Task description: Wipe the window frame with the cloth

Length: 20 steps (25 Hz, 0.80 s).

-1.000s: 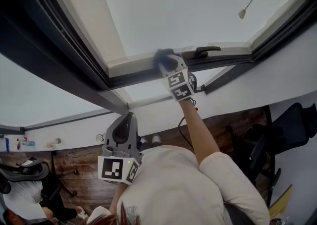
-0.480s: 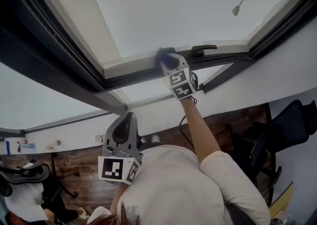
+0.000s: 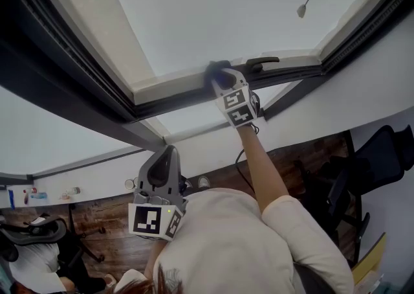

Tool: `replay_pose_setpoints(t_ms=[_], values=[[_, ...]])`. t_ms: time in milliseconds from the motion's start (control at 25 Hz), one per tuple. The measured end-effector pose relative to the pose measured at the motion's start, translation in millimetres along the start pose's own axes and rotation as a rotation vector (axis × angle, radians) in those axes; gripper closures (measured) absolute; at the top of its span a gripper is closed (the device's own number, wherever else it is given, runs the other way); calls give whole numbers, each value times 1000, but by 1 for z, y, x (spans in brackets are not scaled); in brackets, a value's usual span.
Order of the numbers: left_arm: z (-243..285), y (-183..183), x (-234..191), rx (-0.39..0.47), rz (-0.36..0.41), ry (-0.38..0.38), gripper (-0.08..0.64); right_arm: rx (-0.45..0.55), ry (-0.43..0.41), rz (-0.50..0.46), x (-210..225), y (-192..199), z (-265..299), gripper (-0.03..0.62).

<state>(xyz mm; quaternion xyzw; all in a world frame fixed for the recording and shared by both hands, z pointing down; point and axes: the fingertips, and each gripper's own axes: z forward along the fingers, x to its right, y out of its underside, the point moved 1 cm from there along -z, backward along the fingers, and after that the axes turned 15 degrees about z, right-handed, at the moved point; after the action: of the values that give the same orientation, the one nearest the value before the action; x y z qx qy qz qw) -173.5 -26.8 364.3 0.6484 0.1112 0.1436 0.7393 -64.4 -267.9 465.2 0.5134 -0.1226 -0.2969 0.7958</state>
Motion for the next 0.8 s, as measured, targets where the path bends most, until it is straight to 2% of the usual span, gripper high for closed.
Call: replay_pose_setpoints(t_ms=[400,520,640,800], values=[[-23,4,-17,-5,-6,-35,551,-10,51,16,4,1,0,508],[-34,6,-22,-9,-8,-44,551,17,42,40,-1,-5,-5,508],[-49,9,-31,-17,-9,-74,551,124,0,47,-36,-31,-19,508],[-71,11,-47,-29,-17,-149,551,211,-160,-15,-129,-53,-25,506]])
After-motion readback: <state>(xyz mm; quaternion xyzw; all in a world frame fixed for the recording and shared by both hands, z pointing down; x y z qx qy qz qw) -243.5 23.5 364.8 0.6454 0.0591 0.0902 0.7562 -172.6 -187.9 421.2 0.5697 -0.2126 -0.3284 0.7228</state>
